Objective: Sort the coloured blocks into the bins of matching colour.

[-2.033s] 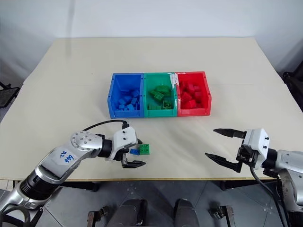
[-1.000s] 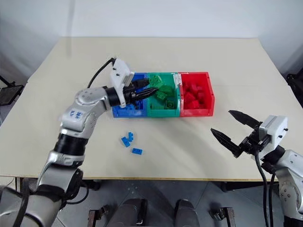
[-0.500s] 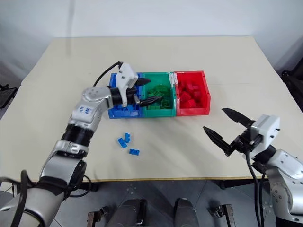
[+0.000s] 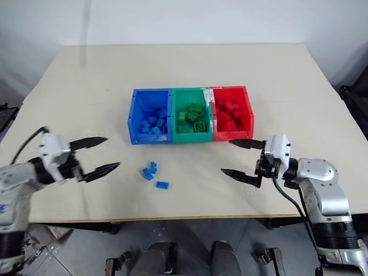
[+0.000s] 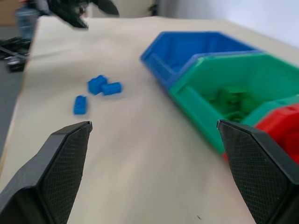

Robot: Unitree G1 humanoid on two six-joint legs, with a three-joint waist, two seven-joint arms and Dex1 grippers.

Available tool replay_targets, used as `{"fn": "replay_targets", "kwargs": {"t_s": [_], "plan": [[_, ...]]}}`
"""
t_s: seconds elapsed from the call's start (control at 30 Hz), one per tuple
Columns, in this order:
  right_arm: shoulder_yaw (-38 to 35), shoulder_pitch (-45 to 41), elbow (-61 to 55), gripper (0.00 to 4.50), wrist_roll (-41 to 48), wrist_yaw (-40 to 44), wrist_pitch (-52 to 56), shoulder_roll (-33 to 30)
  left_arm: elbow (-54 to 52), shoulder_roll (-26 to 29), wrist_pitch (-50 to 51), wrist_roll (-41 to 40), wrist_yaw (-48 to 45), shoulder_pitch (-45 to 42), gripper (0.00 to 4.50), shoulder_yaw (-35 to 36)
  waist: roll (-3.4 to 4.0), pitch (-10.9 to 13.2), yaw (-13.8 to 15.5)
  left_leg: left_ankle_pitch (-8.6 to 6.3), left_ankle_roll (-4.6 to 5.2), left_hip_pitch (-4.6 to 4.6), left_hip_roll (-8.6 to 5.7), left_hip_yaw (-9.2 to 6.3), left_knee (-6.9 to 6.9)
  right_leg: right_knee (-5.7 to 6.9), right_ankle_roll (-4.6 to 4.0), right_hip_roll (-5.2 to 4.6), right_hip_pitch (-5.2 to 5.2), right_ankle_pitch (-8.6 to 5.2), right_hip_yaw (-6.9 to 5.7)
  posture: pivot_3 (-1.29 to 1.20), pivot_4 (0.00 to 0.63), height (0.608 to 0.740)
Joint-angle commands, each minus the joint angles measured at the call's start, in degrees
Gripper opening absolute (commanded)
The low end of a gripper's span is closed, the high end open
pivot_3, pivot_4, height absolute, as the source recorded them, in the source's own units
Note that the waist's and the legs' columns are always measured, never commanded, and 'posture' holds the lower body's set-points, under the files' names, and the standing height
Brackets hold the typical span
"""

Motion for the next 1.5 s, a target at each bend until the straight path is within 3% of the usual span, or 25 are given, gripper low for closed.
{"fn": "replay_targets", "kwargs": {"t_s": [0.03,0.23,0.4,0.7,0.97,1.07,1.43,1.5], "plan": [[-0.62,-1.10,1.82,4.50,0.13,2.85,-1.73,-0.72,-2.06,1.12,-0.91,-2.21,-0.96,4.86,4.48,5.31,0.00,0.00,0.33,0.00,0.00,0.01,-0.01,-0.01,0.00,0.00,0.00,-0.02,0.02,0.00,0.00,0.00,0.150,0.740],[-1.88,-1.98,3.04,4.50,1.04,2.89,-0.10,-0.42,-2.59,1.17,-2.16,-1.98,-1.72,8.65,4.48,4.94,0.00,0.00,0.53,-0.04,-0.03,0.04,0.04,0.02,0.00,-0.03,-0.05,0.00,0.00,0.01,0.01,0.00,0.150,0.740],[-2.91,0.28,1.48,4.50,0.54,4.30,-0.31,-2.90,-11.20,2.32,1.53,-1.97,-4.69,7.45,4.48,-6.55,0.01,0.00,0.64,-0.07,-0.05,0.03,0.05,0.04,-0.03,-0.05,-0.08,-0.01,-0.02,0.01,0.01,0.00,0.150,0.740],[-8.31,14.19,-8.26,4.50,1.92,3.75,1.75,-7.96,-12.11,1.62,10.24,7.30,-1.54,-7.60,4.48,-28.29,0.05,-0.01,1.03,-0.10,-0.06,0.03,0.06,0.12,-0.04,0.12,-0.08,0.12,-0.01,0.02,0.01,0.00,0.150,0.740],[-13.22,25.53,-14.48,4.50,2.76,0.90,3.76,-8.62,-8.49,-0.16,12.74,14.97,-1.37,-19.14,4.48,-39.57,0.05,-0.01,0.97,-0.10,-0.01,0.04,0.08,0.20,-0.03,0.14,-0.06,0.18,0.02,0.03,0.03,0.00,0.150,0.740],[-13.87,27.17,-15.92,4.50,2.95,-0.21,4.15,-8.20,-7.23,-1.23,13.80,16.43,-1.00,-21.45,3.89,-41.69,0.05,-0.01,0.95,-0.09,0.00,0.05,0.06,0.21,-0.01,0.13,-0.06,0.17,0.02,0.03,0.04,0.00,0.150,0.740],[-13.63,27.98,-19.21,4.50,3.57,-2.98,4.36,-7.82,-5.66,-1.76,17.54,19.67,-3.84,-24.26,0.45,-47.29,0.05,-0.01,1.06,-0.08,0.01,0.05,0.06,0.17,0.02,0.12,-0.05,0.16,0.06,0.03,0.05,0.00,0.150,0.740],[-13.01,27.32,-19.77,4.50,3.73,-3.11,4.18,-7.68,-5.94,-1.62,17.55,19.71,-3.78,-23.62,0.45,-47.25,0.05,-0.01,1.06,-0.08,0.01,0.07,0.06,0.18,0.03,0.10,-0.05,0.15,0.06,0.03,0.05,0.00,0.150,0.740]]}}
